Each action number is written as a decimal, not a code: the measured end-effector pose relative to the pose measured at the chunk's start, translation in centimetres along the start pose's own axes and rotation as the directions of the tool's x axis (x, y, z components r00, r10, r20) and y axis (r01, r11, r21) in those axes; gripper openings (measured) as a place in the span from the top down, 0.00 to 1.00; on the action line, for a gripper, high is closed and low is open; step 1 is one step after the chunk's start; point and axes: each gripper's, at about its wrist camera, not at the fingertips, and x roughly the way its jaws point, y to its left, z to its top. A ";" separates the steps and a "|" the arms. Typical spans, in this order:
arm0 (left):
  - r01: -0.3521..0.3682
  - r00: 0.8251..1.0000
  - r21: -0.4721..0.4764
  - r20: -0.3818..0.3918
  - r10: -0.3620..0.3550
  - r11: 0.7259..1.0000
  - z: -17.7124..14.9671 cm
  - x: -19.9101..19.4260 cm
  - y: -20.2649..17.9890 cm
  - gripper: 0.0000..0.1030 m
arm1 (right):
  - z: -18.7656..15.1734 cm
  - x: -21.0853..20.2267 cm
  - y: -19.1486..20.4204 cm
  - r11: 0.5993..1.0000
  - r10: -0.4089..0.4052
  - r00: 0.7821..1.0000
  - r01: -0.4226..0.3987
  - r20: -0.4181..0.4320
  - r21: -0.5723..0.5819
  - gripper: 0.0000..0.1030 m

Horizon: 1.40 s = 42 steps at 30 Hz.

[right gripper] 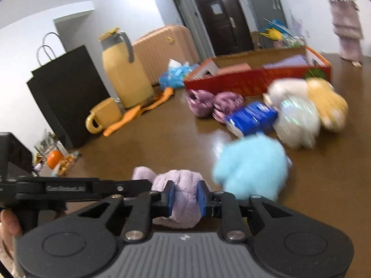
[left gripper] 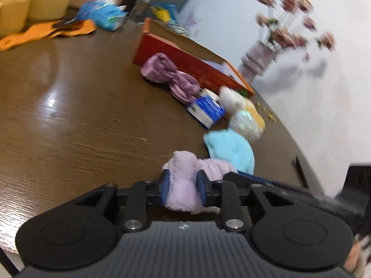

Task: Organize soft objects
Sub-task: 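Carry the lilac headband into the box and open the right gripper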

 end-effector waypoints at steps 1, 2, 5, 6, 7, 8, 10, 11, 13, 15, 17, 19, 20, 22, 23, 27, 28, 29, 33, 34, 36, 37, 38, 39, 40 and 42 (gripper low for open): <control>-0.017 1.000 0.014 0.007 0.016 1.000 -0.1 -0.1 -0.2 0.61 | -0.5 -0.2 -0.2 1.000 -0.014 1.000 0.014 0.006 0.008 0.75; -0.017 1.000 0.021 0.010 0.017 1.000 -0.1 -0.3 -0.1 0.61 | -0.8 -0.4 -0.4 1.000 -0.016 1.000 0.015 0.015 0.023 0.74; -0.002 1.000 0.010 0.004 0.001 1.000 -0.1 -0.5 0.3 0.61 | -1.2 -0.9 -0.8 0.999 0.001 0.999 -0.003 0.040 0.050 0.71; -0.005 1.000 0.004 0.005 0.005 1.000 -0.2 -0.5 0.3 0.61 | -1.2 -0.9 -0.8 0.999 -0.002 0.999 -0.001 0.044 0.053 0.69; -0.005 1.000 0.001 0.004 0.005 1.000 -0.2 -0.5 0.5 0.63 | -1.3 -0.8 -0.9 0.998 -0.005 0.999 0.003 0.041 0.059 0.69; 0.003 1.000 0.000 0.006 -0.003 1.000 -0.4 -0.4 0.5 0.68 | -1.4 -0.6 -1.1 0.998 0.001 0.999 -0.003 0.034 0.067 0.69; 0.014 1.000 0.005 0.007 -0.014 1.000 -0.5 -0.3 0.5 0.80 | -1.5 -0.1 -1.3 0.996 0.022 1.000 -0.024 0.020 0.087 0.69; 0.014 1.000 0.009 0.013 -0.014 1.000 -0.4 -0.3 0.5 0.82 | -1.5 0.2 -1.5 0.994 0.036 0.999 -0.037 0.012 0.100 0.72; 0.021 1.000 0.016 0.019 -0.022 1.000 0.0 -0.2 0.4 0.84 | -1.6 0.8 -1.8 0.992 0.054 0.999 -0.055 0.007 0.117 0.74; 0.058 0.998 0.024 0.031 -0.059 0.998 0.8 -0.4 0.1 0.85 | -1.2 0.9 -2.1 0.990 0.065 0.998 -0.064 0.000 0.127 0.79; 0.096 0.992 0.053 0.074 -0.099 0.994 2.8 -0.9 -0.7 0.85 | 0.0 0.4 -1.8 0.989 0.087 0.996 -0.089 0.019 0.120 0.81; 0.113 0.984 0.089 0.128 -0.124 0.990 6.3 -0.8 -1.6 0.85 | 2.4 -0.4 -1.4 0.991 0.101 0.992 -0.107 0.081 0.086 0.81; 0.110 0.982 0.099 0.146 -0.124 0.989 8.3 -0.4 -1.8 0.85 | 4.1 -0.6 -1.3 0.992 0.103 0.989 -0.110 0.110 0.061 0.81; 0.098 0.979 0.114 0.166 -0.116 0.989 12.7 1.4 -2.5 0.85 | 8.5 -0.2 -1.5 0.995 0.097 0.984 -0.099 0.151 0.008 0.82; 0.080 0.981 0.123 0.168 -0.100 0.989 15.3 2.9 -2.8 0.85 | 10.9 0.5 -1.8 0.996 0.092 0.982 -0.092 0.166 -0.007 0.82; -0.042 0.997 0.129 0.069 0.033 0.991 23.7 11.5 -2.3 0.85 | 20.5 6.7 -3.6 0.999 0.016 0.993 -0.011 0.121 -0.038 0.82; -0.076 0.997 0.114 0.027 0.074 0.991 25.0 13.6 -1.8 0.85 | 22.8 9.3 -4.3 0.999 -0.016 0.996 0.019 0.088 -0.027 0.82; -0.130 0.991 0.089 -0.021 0.133 0.987 26.3 16.2 -1.0 0.85 | 24.4 11.4 -4.9 0.999 -0.033 0.999 0.034 0.043 -0.024 0.82; -0.273 0.956 0.189 -0.056 0.288 0.943 28.5 22.2 0.3 0.86 | 27.8 20.7 -7.1 0.994 -0.110 0.984 0.111 -0.139 -0.004 0.83; -0.281 0.952 0.194 -0.070 0.299 0.940 29.1 23.4 0.9 0.86 | 28.0 22.6 -7.7 0.989 -0.147 0.976 0.147 -0.158 -0.010 0.83; -0.283 0.952 0.203 -0.060 0.300 0.938 29.7 24.4 1.5 0.85 | 28.2 25.4 -8.9 0.987 -0.153 0.970 0.159 -0.191 0.015 0.82; -0.289 0.950 0.235 -0.048 0.308 0.928 29.7 24.6 1.4 0.84 | 28.3 26.6 -9.7 0.986 -0.143 0.969 0.157 -0.203 0.056 0.81; -0.298 0.949 0.242 -0.032 0.315 0.923 29.7 24.7 1.3 0.84 | 28.3 27.1 -10.3 0.984 -0.143 0.969 0.161 -0.200 0.078 0.80; -0.305 0.948 0.247 -0.017 0.318 0.920 29.5 24.7 1.2 0.84 | 28.1 27.4 -10.7 0.983 -0.141 0.971 0.161 -0.195 0.091 0.79; -0.308 0.948 0.261 -0.003 0.320 0.915 29.3 24.7 1.1 0.82 | 27.9 27.7 -10.8 0.982 -0.140 0.971 0.161 -0.195 0.096 0.78; -0.306 0.950 0.265 0.017 0.313 0.914 29.1 24.7 1.0 0.78 | 27.9 27.6 -10.6 0.982 -0.145 0.971 0.165 -0.192 0.090 0.77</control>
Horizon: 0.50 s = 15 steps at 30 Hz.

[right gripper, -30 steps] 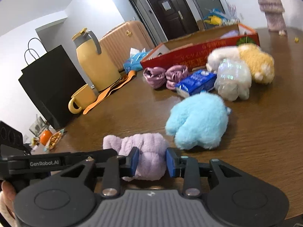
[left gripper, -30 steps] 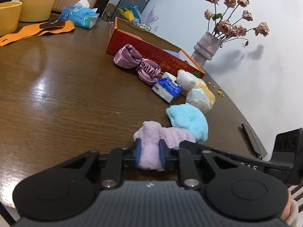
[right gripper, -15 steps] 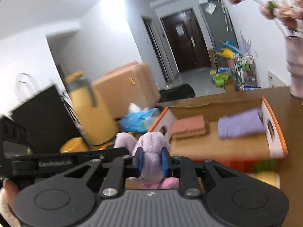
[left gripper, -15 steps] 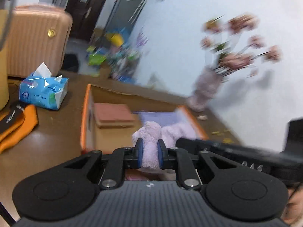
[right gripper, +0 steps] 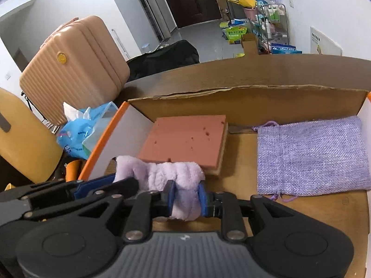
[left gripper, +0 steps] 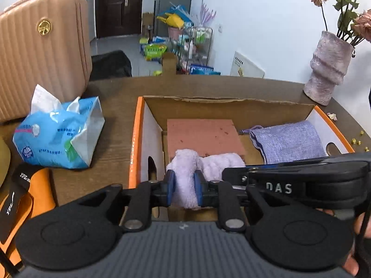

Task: Organize soft objects
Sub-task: 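Carry the lilac headband into the box and open the right gripper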

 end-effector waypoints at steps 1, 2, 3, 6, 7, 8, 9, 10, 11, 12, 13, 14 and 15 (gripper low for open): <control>0.004 1.000 -0.007 0.010 -0.004 1.000 -0.3 -0.2 0.2 0.75 | 0.0 -0.1 0.1 1.000 -0.009 1.000 0.009 0.006 -0.006 0.77; 0.007 1.000 -0.016 0.009 -0.007 1.000 -0.2 -0.1 0.5 0.73 | 0.1 -0.2 0.1 1.000 -0.018 1.000 0.018 0.012 -0.009 0.76; 0.012 1.000 -0.023 0.002 -0.012 1.000 -0.1 -0.1 0.5 0.67 | 0.1 -0.2 -0.1 1.000 -0.023 1.000 0.023 0.017 -0.009 0.73; 0.025 1.000 -0.018 0.013 -0.024 1.000 0.4 -2.1 0.5 0.47 | 0.4 -1.7 -0.7 0.999 -0.039 0.999 0.039 0.027 -0.003 0.64; 0.028 0.999 -0.009 0.021 -0.028 1.000 0.6 -2.9 0.4 0.46 | 0.5 -2.7 -0.8 0.999 -0.036 0.999 0.037 0.038 -0.003 0.62; 0.025 0.999 -0.003 0.032 -0.025 1.000 0.9 -3.9 0.3 0.46 | 1.0 -3.4 -1.0 0.999 -0.033 0.998 0.033 0.051 -0.004 0.60; 0.022 0.999 0.001 0.042 -0.022 1.000 1.1 -4.9 0.1 0.46 | 1.1 -4.7 -1.1 0.999 -0.033 0.997 0.034 0.068 -0.007 0.59; 0.018 0.998 0.004 0.053 -0.018 1.000 1.4 -6.1 0.0 0.42 | 1.2 -6.3 -1.1 0.999 -0.039 0.995 0.041 0.090 -0.017 0.59; 0.014 0.998 0.006 0.063 -0.014 1.000 1.6 -7.4 -0.1 0.40 | 1.3 -7.6 -1.2 0.998 -0.045 0.993 0.048 0.106 -0.028 0.58; 0.008 0.997 0.006 0.074 -0.009 1.000 1.7 -8.8 -0.1 0.36 | 1.2 -9.3 -1.2 0.998 -0.051 0.991 0.057 0.126 -0.039 0.56; 0.002 0.996 0.008 0.090 -0.002 1.000 1.8 -10.3 0.0 0.35 | 1.0 -11.2 -1.4 0.996 -0.057 0.987 0.066 0.148 -0.052 0.55; -0.004 0.994 0.022 0.110 0.002 1.000 1.7 -12.2 0.1 0.34 | 0.7 -13.2 -1.7 0.995 -0.063 0.984 0.075 0.167 -0.064 0.51; -0.009 0.991 0.039 0.131 0.004 0.999 1.5 -13.9 0.2 0.31 | 0.2 -15.3 -2.0 0.994 -0.070 0.979 0.085 0.190 -0.075 0.47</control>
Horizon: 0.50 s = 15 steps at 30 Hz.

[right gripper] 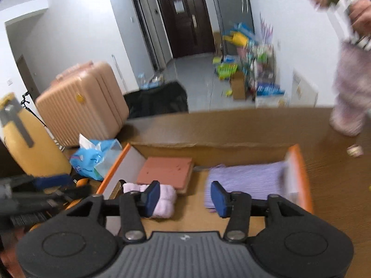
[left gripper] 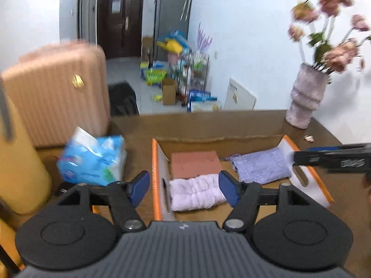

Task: Organize soft objects
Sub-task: 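Carry the lilac headband into the box and open the right gripper, then grasp the pink satin scrunchies with the right gripper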

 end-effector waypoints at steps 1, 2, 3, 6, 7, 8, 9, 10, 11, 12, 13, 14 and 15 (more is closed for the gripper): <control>-0.008 1.000 0.019 0.031 0.007 1.000 -0.2 -2.1 0.2 0.27 | -0.4 -2.6 -0.6 1.000 -0.014 1.000 0.014 0.027 -0.015 0.46; -0.017 0.998 0.028 0.055 0.015 0.999 -0.3 -3.9 0.4 0.25 | -0.8 -4.6 -1.2 0.999 -0.029 0.998 0.030 0.050 -0.027 0.45; -0.025 0.997 0.032 0.077 0.022 0.999 -0.6 -5.6 0.6 0.24 | -1.3 -6.6 -1.7 0.998 -0.045 0.997 0.047 0.069 -0.039 0.44; -0.032 0.993 0.032 0.111 0.028 0.999 -0.8 -9.3 0.3 0.24 | -3.0 -12.3 -3.3 0.993 -0.090 0.988 0.098 0.128 -0.061 0.43; -0.030 0.992 0.030 0.120 0.026 0.999 -0.9 -10.4 0.0 0.24 | -3.5 -13.5 -3.5 0.992 -0.100 0.985 0.109 0.141 -0.059 0.43; -0.026 0.991 0.029 0.129 0.022 0.999 -1.0 -11.3 -0.3 0.24 | -3.8 -14.6 -3.6 0.992 -0.100 0.984 0.110 0.149 -0.055 0.43; -0.023 0.990 0.029 0.139 0.019 0.999 -1.1 -12.3 -0.7 0.23 | -4.2 -15.5 -3.6 0.993 -0.095 0.983 0.104 0.160 -0.048 0.43; -0.020 0.989 0.033 0.147 0.014 0.999 -1.3 -13.1 -1.0 0.22 | -4.6 -16.5 -3.5 0.995 -0.087 0.981 0.095 0.173 -0.039 0.43; -0.013 0.988 0.040 0.155 0.007 0.999 -1.8 -14.1 -1.3 0.21 | -5.0 -17.3 -3.2 0.995 -0.081 0.980 0.089 0.182 -0.037 0.43; -0.008 0.987 0.048 0.161 0.000 0.999 -2.4 -15.0 -1.6 0.20 | -5.6 -18.2 -2.7 0.996 -0.074 0.978 0.084 0.196 -0.042 0.43; -0.006 0.986 0.054 0.164 -0.003 0.999 -3.1 -15.9 -1.8 0.19 | -6.2 -19.1 -2.3 0.995 -0.070 0.975 0.083 0.210 -0.051 0.43; -0.008 0.986 0.055 0.165 -0.002 0.998 -3.8 -16.7 -2.0 0.19 | -6.9 -20.0 -1.8 0.995 -0.066 0.973 0.082 0.221 -0.063 0.43; -0.002 0.986 0.054 0.166 -0.007 0.999 -4.8 -17.8 -2.1 0.19 | -7.8 -20.9 -1.4 0.994 -0.059 0.971 0.078 0.233 -0.074 0.43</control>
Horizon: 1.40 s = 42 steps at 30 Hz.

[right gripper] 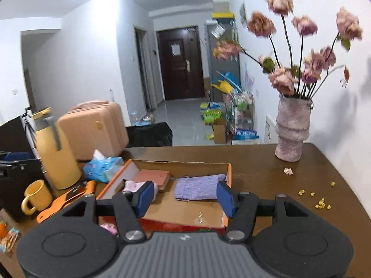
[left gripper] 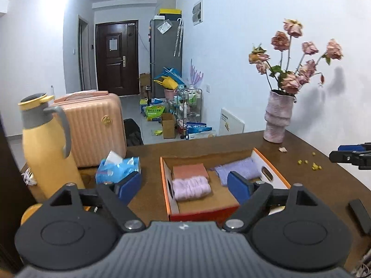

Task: Organize soft objects
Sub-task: 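Grasp the pink satin scrunchies with the right gripper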

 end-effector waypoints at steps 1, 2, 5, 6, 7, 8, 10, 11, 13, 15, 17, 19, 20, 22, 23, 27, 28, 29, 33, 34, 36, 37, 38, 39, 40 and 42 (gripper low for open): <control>0.012 1.000 -0.002 0.002 -0.012 1.000 -0.8 -1.0 -0.2 0.19 | -0.8 -1.4 0.4 1.000 0.011 1.000 -0.011 0.017 -0.006 0.42; 0.028 1.000 -0.007 0.007 -0.028 1.000 -1.8 -2.4 -0.4 0.19 | -1.4 -2.3 0.9 1.000 0.020 0.999 -0.020 0.026 -0.009 0.42; 0.042 0.998 -0.004 0.054 -0.041 0.999 -5.1 -5.8 -1.1 0.19 | -4.3 -6.0 2.1 0.998 0.064 0.996 -0.064 0.064 -0.008 0.38; 0.038 0.997 -0.001 0.073 -0.038 0.999 -6.3 -7.0 -1.3 0.19 | -5.3 -7.2 2.5 0.997 0.079 0.994 -0.079 0.077 -0.009 0.38; 0.028 0.996 -0.011 0.086 -0.027 1.000 -7.8 -8.3 -1.5 0.19 | -6.6 -8.6 2.9 0.996 0.094 0.991 -0.093 0.094 -0.010 0.37; 0.028 0.994 -0.017 0.104 -0.026 0.999 -9.0 -9.5 -1.7 0.18 | -7.7 -9.7 3.3 0.994 0.105 0.989 -0.105 0.107 -0.014 0.37; 0.029 0.988 -0.020 0.151 -0.026 0.999 -11.7 -11.8 -1.9 0.15 | -10.4 -12.1 4.3 0.992 0.123 0.982 -0.119 0.141 -0.035 0.35; 0.021 0.985 -0.024 0.173 -0.016 1.000 -13.3 -13.0 -2.2 0.14 | -11.6 -13.1 4.7 0.992 0.128 0.980 -0.122 0.154 -0.044 0.32; 0.012 0.978 -0.037 0.207 -0.004 0.999 -16.0 -15.0 -2.8 0.12 | -14.6 -14.9 5.7 0.990 0.136 0.973 -0.128 0.188 -0.058 0.25; 0.020 0.976 -0.073 0.218 -0.004 0.997 -18.2 -16.4 -3.1 0.12 | -17.5 -15.8 6.8 0.994 0.098 0.976 -0.086 0.193 -0.073 0.22; 0.039 0.977 -0.112 0.214 -0.014 0.993 -19.8 -17.0 -3.2 0.11 | -20.0 -16.3 7.7 0.996 0.064 0.980 -0.052 0.190 -0.068 0.22; 0.051 0.983 -0.109 0.184 -0.030 0.993 -20.0 -16.6 -3.2 0.11 | -21.2 -16.2 7.7 0.994 0.107 0.981 -0.104 0.163 -0.026 0.22; 0.047 0.985 -0.095 0.168 -0.030 0.994 -19.9 -16.2 -3.2 0.11 | -21.5 -16.0 7.8 0.992 0.128 0.982 -0.127 0.138 -0.015 0.22; 0.032 0.987 -0.109 0.158 -0.014 0.994 -19.9 -15.3 -2.9 0.11 | -21.6 -15.3 8.0 0.995 0.101 0.989 -0.100 0.104 -0.017 0.23; 0.042 0.990 -0.132 0.136 -0.024 0.990 -20.0 -14.6 -2.6 0.11 | -21.6 -15.0 8.1 0.997 0.080 0.991 -0.078 0.104 -0.018 0.23; 0.082 0.995 -0.175 0.063 -0.072 0.981 -20.7 -11.5 -1.5 0.11 | -22.1 -14.0 8.1 0.996 0.084 0.991 -0.085 0.101 0.002 0.25; 0.078 0.996 -0.174 0.060 -0.069 0.982 -20.7 -10.5 -1.3 0.11 | -22.1 -13.4 8.0 0.996 0.084 0.992 -0.084 0.089 0.003 0.27; 0.080 0.996 -0.174 0.064 -0.070 0.981 -20.7 -9.2 -0.9 0.11 | -22.1 -12.7 8.0 0.997 0.080 0.994 -0.081 0.078 0.006 0.32; 0.078 0.997 -0.286 0.016 -0.076 0.955 -20.1 -2.1 1.3 0.19 | -20.9 -8.5 7.3 0.993 0.104 0.993 -0.107 0.049 0.053 0.48; 0.082 0.996 -0.314 0.002 -0.085 0.946 -19.6 -0.3 1.8 0.24 | -20.4 -7.0 7.3 0.992 0.109 0.993 -0.112 0.038 0.066 0.51; 0.075 0.997 -0.345 -0.003 -0.081 0.936 -18.0 2.8 2.6 0.26 | -19.4 -3.7 7.2 0.990 0.111 0.994 -0.112 0.007 0.089 0.69; 0.080 0.996 -0.348 0.002 -0.085 0.934 -17.0 4.2 2.8 0.26 | -18.6 -1.6 7.3 0.989 0.111 0.994 -0.109 -0.015 0.101 0.70; 0.088 0.995 -0.354 -0.006 -0.096 0.931 -15.8 5.9 3.0 0.26 | -18.1 -0.1 7.4 0.988 0.114 0.993 -0.111 -0.027 0.104 0.70; 0.093 0.994 -0.360 -0.019 -0.107 0.928 -14.7 7.5 3.2 0.26 | -17.4 1.5 7.5 0.988 0.119 0.992 -0.115 -0.037 0.104 0.70; 0.097 0.993 -0.363 -0.030 -0.116 0.927 -13.9 8.8 3.3 0.27 | -16.7 3.2 7.6 0.987 0.127 0.991 -0.121 -0.046 0.109 0.70; 0.099 0.990 -0.361 -0.058 -0.128 0.927 -12.5 11.9 3.2 0.28 | -15.2 6.5 7.9 0.986 0.133 0.989 -0.125 -0.068 0.110 0.70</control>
